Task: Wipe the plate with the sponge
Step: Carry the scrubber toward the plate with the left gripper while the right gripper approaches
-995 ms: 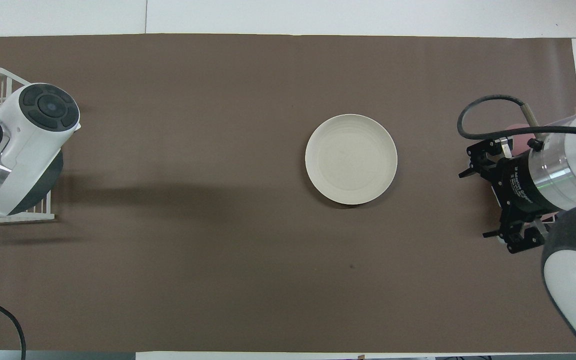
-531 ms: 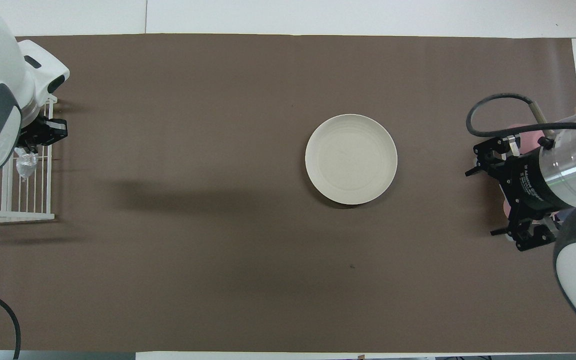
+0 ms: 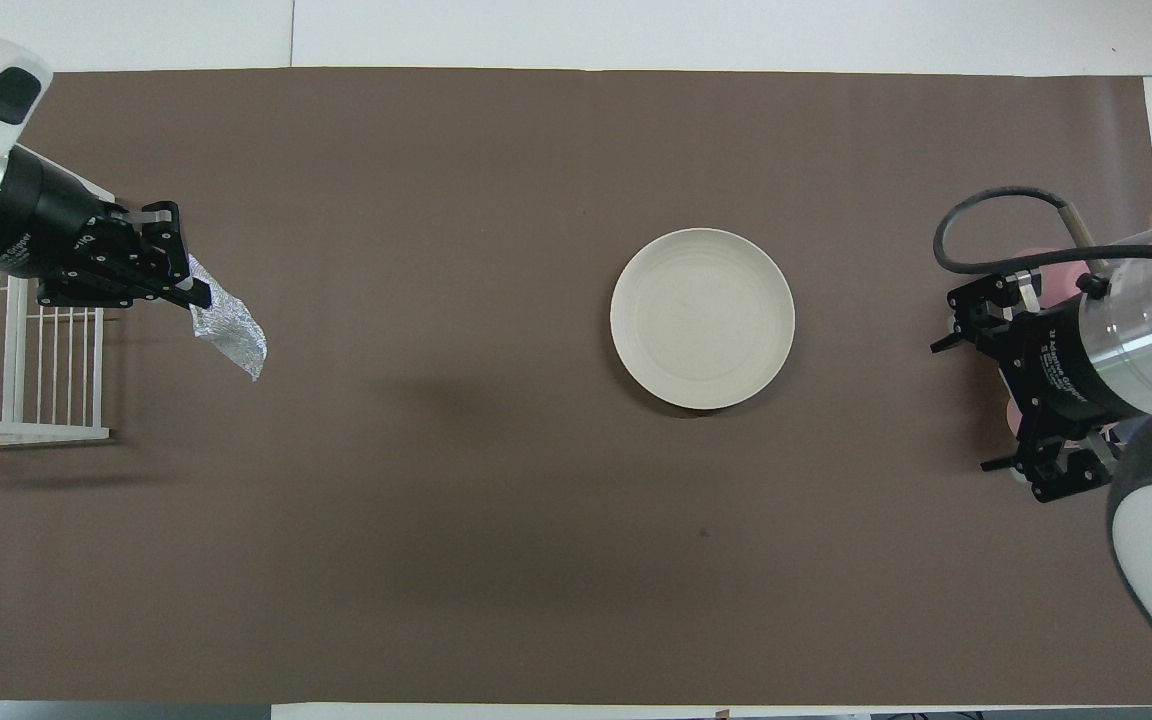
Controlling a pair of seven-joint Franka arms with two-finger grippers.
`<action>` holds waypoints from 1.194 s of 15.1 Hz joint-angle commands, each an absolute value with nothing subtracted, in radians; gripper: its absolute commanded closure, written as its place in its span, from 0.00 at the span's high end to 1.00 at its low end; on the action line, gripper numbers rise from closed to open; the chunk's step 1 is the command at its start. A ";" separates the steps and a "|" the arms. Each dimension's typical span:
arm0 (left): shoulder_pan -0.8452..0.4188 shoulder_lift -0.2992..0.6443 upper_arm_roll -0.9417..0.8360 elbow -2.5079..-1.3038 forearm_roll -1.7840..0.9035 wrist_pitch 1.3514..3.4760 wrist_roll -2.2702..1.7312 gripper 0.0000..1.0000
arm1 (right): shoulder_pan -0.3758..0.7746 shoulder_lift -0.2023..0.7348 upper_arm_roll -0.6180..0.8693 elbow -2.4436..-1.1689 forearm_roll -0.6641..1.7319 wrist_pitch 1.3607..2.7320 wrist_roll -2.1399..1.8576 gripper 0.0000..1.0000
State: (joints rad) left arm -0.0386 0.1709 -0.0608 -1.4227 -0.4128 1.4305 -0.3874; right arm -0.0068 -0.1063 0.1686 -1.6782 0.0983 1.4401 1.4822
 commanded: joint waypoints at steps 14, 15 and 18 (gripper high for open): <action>-0.132 -0.112 -0.069 -2.158 -1.311 1.692 0.125 0.00 | 0.101 -0.123 0.181 -1.686 0.109 1.478 1.660 1.00; -0.147 -0.113 -0.069 -2.178 -1.343 1.697 0.153 0.00 | 0.107 -0.123 0.181 -1.686 0.109 1.497 1.678 1.00; -0.210 -0.114 -0.071 -2.200 -1.419 1.762 0.199 0.00 | 0.161 -0.124 0.181 -1.693 0.110 1.517 1.730 1.00</action>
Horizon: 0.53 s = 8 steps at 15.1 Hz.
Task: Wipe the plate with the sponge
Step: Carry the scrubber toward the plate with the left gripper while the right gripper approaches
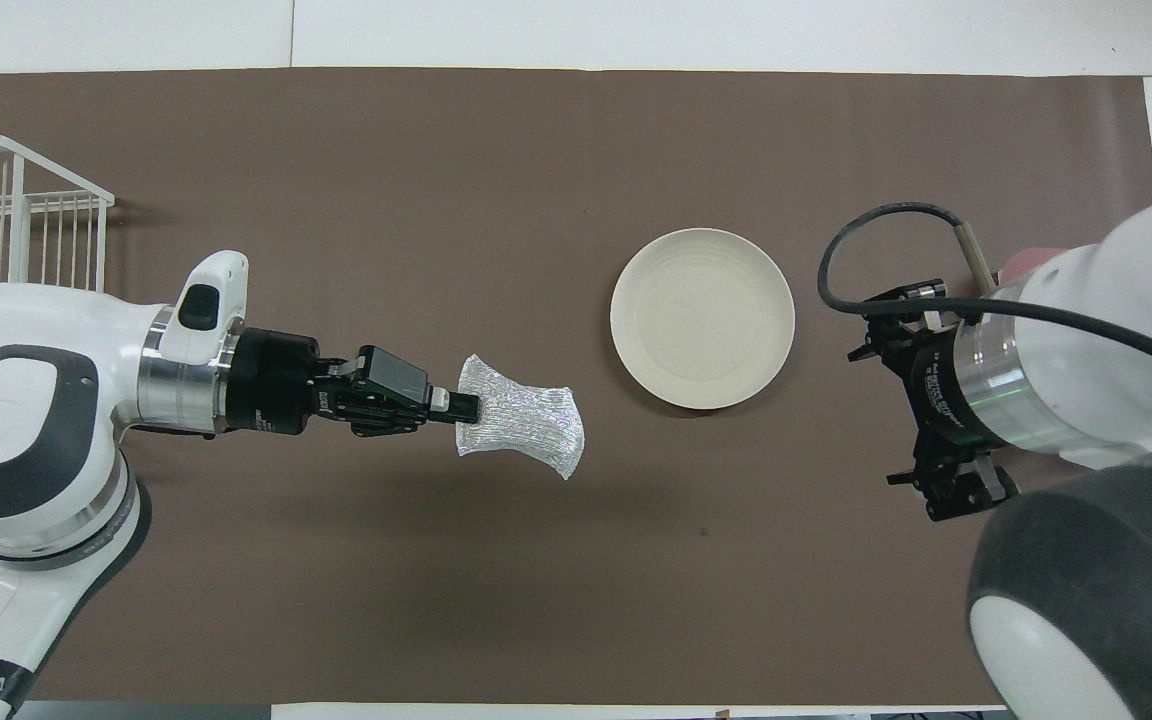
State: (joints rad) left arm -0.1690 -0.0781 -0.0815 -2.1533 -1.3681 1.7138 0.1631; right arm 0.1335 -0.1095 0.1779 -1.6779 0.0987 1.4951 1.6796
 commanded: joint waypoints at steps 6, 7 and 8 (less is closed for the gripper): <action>-0.227 -0.127 -0.071 -2.218 -1.428 1.764 0.215 0.00 | 0.262 -0.150 0.193 -1.753 0.164 1.624 1.916 1.00; -0.227 -0.127 -0.071 -2.218 -1.428 1.761 0.215 0.00 | 0.276 -0.150 0.193 -1.761 0.176 1.628 1.943 1.00; -0.227 -0.129 -0.071 -2.221 -1.428 1.758 0.215 0.00 | 0.297 -0.149 0.193 -1.763 0.178 1.632 1.969 1.00</action>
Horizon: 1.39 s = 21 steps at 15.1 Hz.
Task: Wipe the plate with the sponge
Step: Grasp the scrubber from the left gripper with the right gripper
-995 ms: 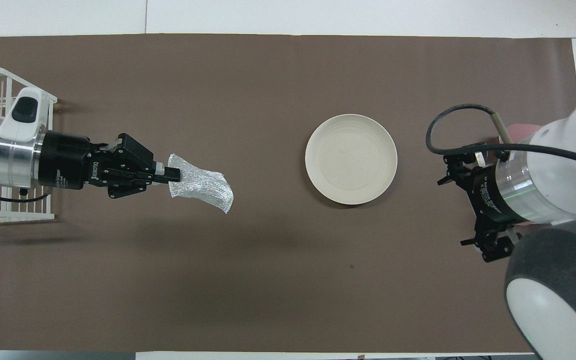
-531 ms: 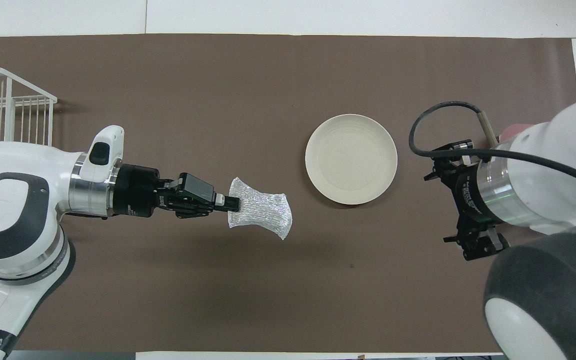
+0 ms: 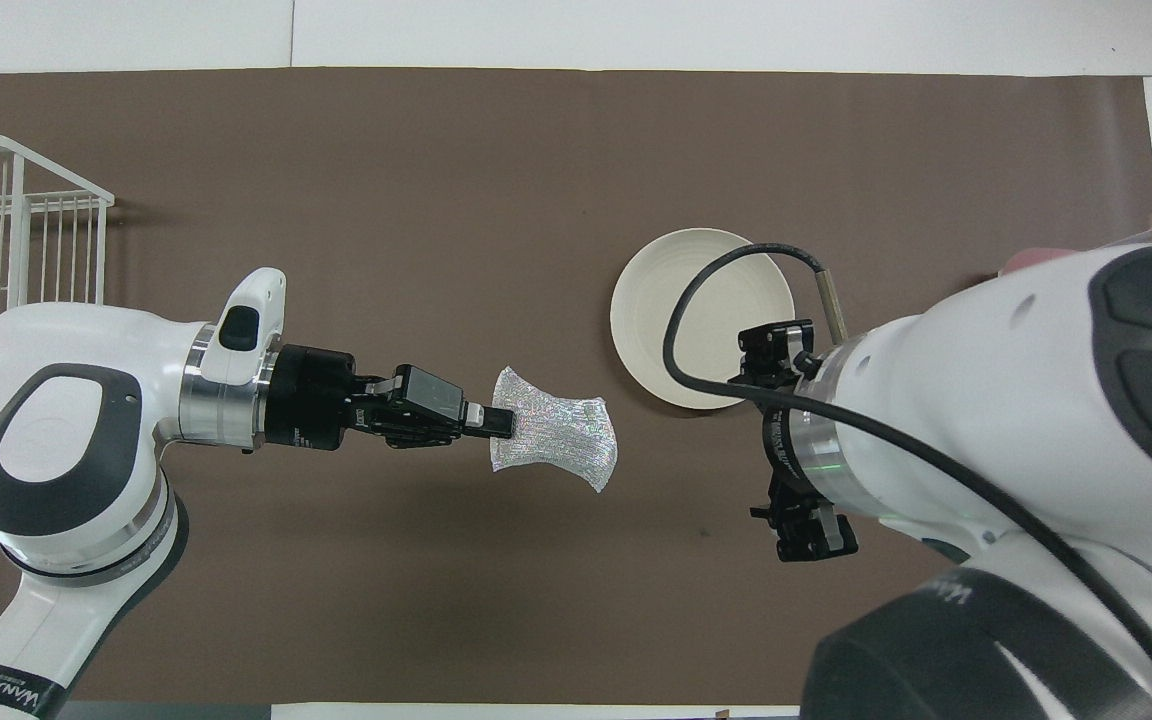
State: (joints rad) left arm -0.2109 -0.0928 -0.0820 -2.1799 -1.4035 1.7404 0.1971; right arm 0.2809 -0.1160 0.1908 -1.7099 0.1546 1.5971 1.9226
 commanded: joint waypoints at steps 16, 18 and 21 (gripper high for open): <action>-0.222 -0.143 -0.072 -2.243 -1.437 1.723 0.227 0.00 | 0.422 -0.181 0.196 -2.023 0.328 2.100 2.040 1.00; -0.221 -0.143 -0.071 -2.252 -1.439 1.701 0.276 0.00 | 0.433 -0.179 0.196 -2.025 0.336 2.106 2.039 1.00; -0.192 -0.141 -0.071 -2.257 -1.437 1.666 0.308 0.00 | 0.431 -0.175 0.196 -2.028 0.336 2.111 2.039 1.00</action>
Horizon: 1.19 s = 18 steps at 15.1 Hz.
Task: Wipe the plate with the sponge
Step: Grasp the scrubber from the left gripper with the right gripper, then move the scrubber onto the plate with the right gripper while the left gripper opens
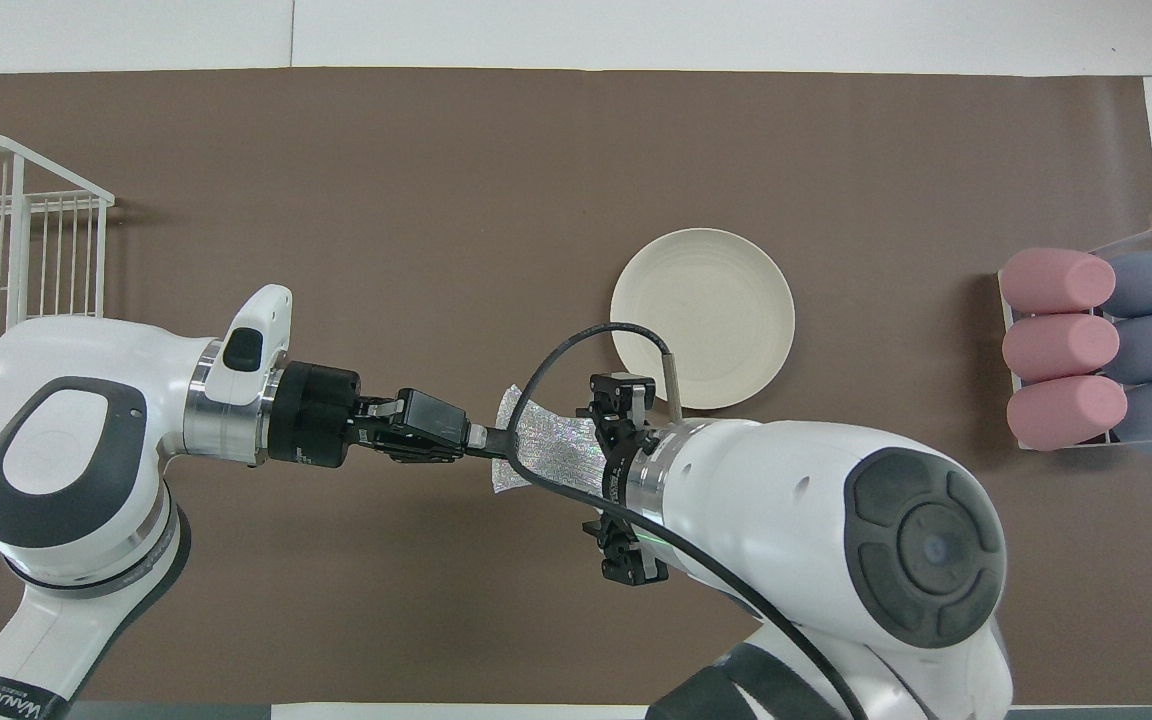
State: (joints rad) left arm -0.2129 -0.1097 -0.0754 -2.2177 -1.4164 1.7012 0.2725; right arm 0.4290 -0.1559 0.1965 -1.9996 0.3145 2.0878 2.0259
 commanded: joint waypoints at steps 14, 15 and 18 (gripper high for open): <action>-0.192 -0.138 -0.067 -2.250 -1.436 1.638 0.304 0.00 | 0.471 -0.160 0.201 -2.052 0.414 2.207 2.029 0.00; -0.192 -0.140 -0.067 -2.250 -1.436 1.638 0.304 0.00 | 0.471 -0.160 0.201 -2.052 0.414 2.210 2.028 0.00; -0.192 -0.138 -0.067 -2.249 -1.433 1.637 0.302 0.00 | 0.471 -0.158 0.201 -2.051 0.414 2.210 2.025 0.00</action>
